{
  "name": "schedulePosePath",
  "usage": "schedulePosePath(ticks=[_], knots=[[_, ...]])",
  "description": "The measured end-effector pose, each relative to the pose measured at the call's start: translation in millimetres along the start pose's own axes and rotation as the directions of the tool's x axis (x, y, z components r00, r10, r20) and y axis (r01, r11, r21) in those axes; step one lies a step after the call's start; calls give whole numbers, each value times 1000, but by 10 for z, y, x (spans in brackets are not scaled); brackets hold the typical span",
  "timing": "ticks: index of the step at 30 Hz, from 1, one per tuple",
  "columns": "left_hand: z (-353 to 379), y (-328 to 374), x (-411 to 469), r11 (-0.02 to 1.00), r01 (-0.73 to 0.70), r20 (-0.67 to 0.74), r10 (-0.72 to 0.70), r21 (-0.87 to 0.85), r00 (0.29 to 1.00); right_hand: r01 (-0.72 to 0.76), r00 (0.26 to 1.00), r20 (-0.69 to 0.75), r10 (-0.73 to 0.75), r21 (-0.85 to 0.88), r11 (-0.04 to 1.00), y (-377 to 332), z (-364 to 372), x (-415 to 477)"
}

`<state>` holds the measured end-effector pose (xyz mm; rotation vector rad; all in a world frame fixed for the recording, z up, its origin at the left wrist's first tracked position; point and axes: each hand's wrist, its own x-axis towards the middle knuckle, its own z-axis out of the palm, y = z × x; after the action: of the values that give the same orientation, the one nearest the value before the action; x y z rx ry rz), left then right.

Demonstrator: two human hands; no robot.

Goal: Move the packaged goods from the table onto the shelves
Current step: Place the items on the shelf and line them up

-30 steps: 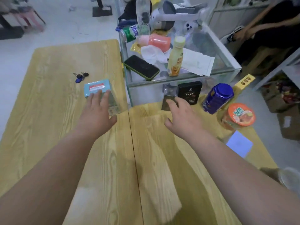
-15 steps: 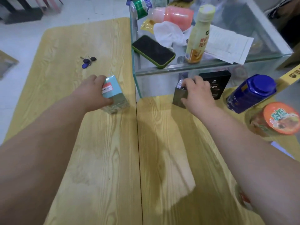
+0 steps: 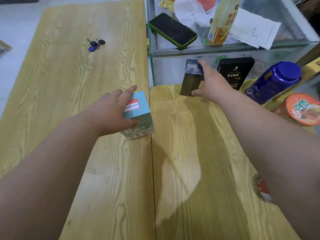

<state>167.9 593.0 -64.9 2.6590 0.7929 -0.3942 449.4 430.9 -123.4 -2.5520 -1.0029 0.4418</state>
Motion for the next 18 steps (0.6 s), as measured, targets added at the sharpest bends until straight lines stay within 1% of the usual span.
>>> schedulePosePath(ticks=[4,6,7,9,12,14,15,16,17,18], knots=[[108,-86,-196,1000,-19,-10,18,-1,1000,4,997,-81,-2,29,1000,-166,30,50],[151,-114,-262,1000,-15,-16,15,18,1000,-18,991,-129,27,71,997,-285,85,67],[165,-126,-285,1000,-14,-22,14,20,1000,-24,987,-154,35,73,997,-347,122,61],[177,-159,-316,1000,-8,-27,9,14,1000,4,984,-177,3,43,999,-476,192,1],[179,-223,-418,999,-21,-15,22,50,1000,79,991,-111,-75,35,996,-635,332,-263],[180,-268,-521,995,-23,-1,24,96,1000,113,992,-65,-109,59,992,-694,463,-567],[198,-293,-590,996,-17,0,17,92,1000,141,989,-50,-137,84,987,-708,531,-749],[238,-324,-664,999,-13,-15,14,49,1000,171,985,-34,-168,112,979,-726,593,-945],[306,-355,-757,998,-26,-60,22,-64,998,192,981,-15,-192,140,971,-741,655,-1146],[405,-380,-866,971,-52,-133,21,-231,991,199,979,5,-203,173,965,-749,722,-1354]])
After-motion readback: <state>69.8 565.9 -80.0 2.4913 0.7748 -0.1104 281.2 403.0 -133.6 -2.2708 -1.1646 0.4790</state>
